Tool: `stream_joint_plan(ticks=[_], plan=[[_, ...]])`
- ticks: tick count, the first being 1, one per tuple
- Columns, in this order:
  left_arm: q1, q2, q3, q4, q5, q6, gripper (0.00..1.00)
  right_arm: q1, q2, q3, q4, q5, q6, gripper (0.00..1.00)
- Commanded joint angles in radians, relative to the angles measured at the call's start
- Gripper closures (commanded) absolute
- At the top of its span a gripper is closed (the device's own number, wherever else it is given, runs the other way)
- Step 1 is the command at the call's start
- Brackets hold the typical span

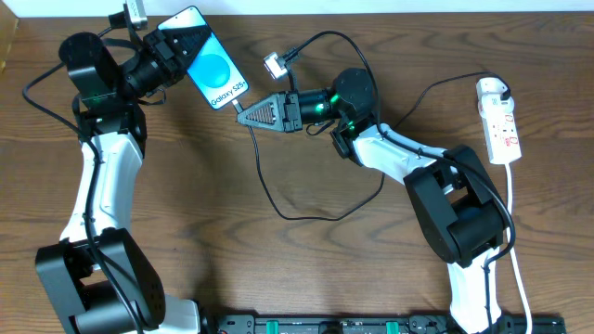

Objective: Plug charger to phone and switch on socket

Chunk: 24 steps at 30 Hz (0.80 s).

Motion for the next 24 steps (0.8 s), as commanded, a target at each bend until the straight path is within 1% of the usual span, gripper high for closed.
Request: stream_joint_plan(ticks=[1, 24], plan=[[-0.001, -0.010, -0.001, 0.008, 0.003, 0.009, 0.93, 0.007, -0.001, 0.014, 0.003, 0.005, -0.016, 0.99], [-0.002, -0.010, -0.001, 0.008, 0.021, 0.010, 0.93, 0.023, -0.001, 0.014, 0.003, 0.005, -0.016, 0.99]])
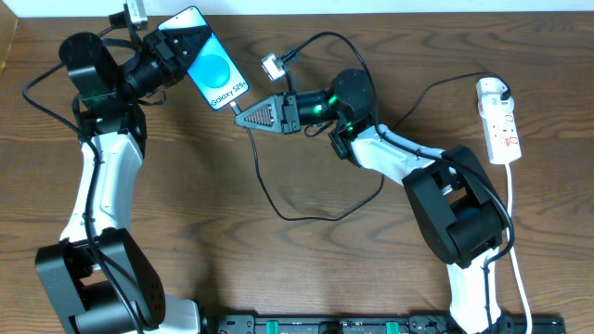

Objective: Plug charger to phone and switch on socket

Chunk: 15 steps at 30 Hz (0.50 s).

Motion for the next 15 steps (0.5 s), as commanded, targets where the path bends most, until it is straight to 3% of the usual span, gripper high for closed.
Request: stream_joint_plan(ticks=[1, 15], plan=[[-0.002, -0.010, -0.001, 0.008, 0.017, 0.009, 0.92, 0.009, -0.001, 0.014, 0.003, 0.005, -0.016, 0.99], [-0.024, -0.010, -0.001, 0.008, 0.025, 0.028, 0.92, -0.002, -0.001, 0.014, 0.004, 0.009, -0.016, 0.99]])
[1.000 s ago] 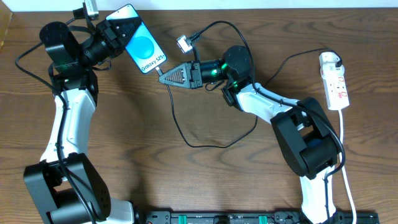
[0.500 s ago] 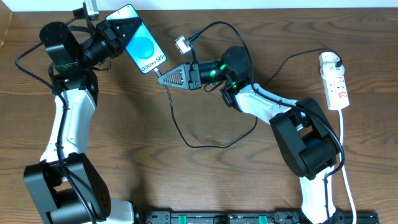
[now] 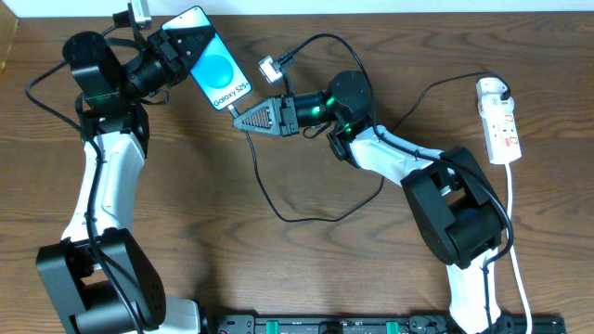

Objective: Plug charger to phone and switch on socket

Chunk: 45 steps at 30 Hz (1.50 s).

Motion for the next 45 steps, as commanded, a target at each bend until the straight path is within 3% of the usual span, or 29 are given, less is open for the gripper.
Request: stream_joint_plan(ticks=[1, 45], plan=[[-0.008, -0.010, -0.001, 0.007, 0.026, 0.020, 0.93, -0.011, -0.001, 0.014, 0.004, 0.017, -0.016, 0.99], [-0.029, -0.010, -0.001, 0.008, 0.038, 0.021, 0.93, -0.045, -0.001, 0.014, 0.004, 0.021, -0.031, 0.99]])
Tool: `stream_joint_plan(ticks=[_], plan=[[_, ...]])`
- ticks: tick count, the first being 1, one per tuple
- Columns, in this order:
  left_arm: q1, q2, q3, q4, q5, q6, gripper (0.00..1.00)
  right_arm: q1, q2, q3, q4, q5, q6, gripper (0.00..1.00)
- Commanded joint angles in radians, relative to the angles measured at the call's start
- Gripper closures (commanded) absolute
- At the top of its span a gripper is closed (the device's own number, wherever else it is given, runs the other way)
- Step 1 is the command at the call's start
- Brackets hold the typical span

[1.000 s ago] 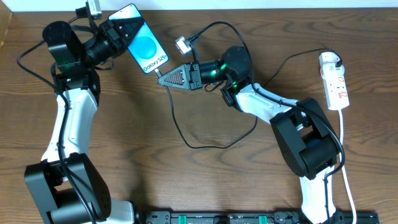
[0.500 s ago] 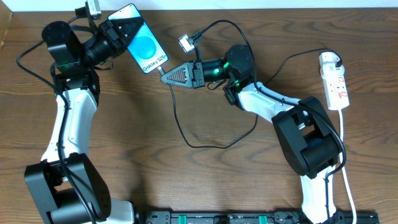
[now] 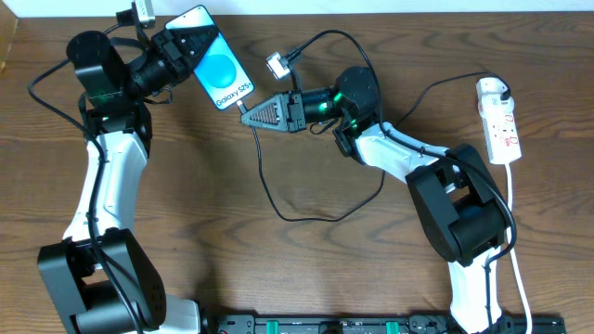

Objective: Plug charger to phone and switch on socket

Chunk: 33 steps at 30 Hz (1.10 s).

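A phone [image 3: 215, 57] with a white and blue screen reading Galaxy S25 is held tilted at the back left, my left gripper [image 3: 178, 46] shut on its upper end. My right gripper [image 3: 247, 117] is shut on the black charger cable's plug end, its tip just below and right of the phone's lower end. Whether the plug touches the phone's port cannot be told. The black cable [image 3: 278, 199] loops over the table. A white socket strip [image 3: 499, 121] lies at the far right, with a white plug in it.
A small connector [image 3: 275, 64] on a black lead lies behind my right gripper. A white cable [image 3: 516, 232] runs from the socket strip down the right edge. The arm bases and a rail stand along the front edge.
Both grippers have shifted slightly right and toward the back. The phone sits a little higher, and my right gripper's tip stays just below its lower end.
At first my left gripper held the phone tilted at the back left, my right gripper's tip holding the cable end near its lower end. That stayed nearly the same through the following moments. By now both have drifted slightly right and back together.
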Motion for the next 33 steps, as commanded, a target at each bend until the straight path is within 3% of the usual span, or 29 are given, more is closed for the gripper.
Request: stream_joint_plan(ticks=[1, 33], plan=[[-0.015, -0.010, -0.001, 0.005, 0.055, 0.007, 0.93, -0.010, -0.001, 0.014, 0.005, 0.050, -0.016, 0.99], [-0.017, -0.010, -0.002, -0.018, 0.059, 0.049, 0.93, -0.011, -0.001, 0.014, 0.010, 0.114, 0.019, 0.99]])
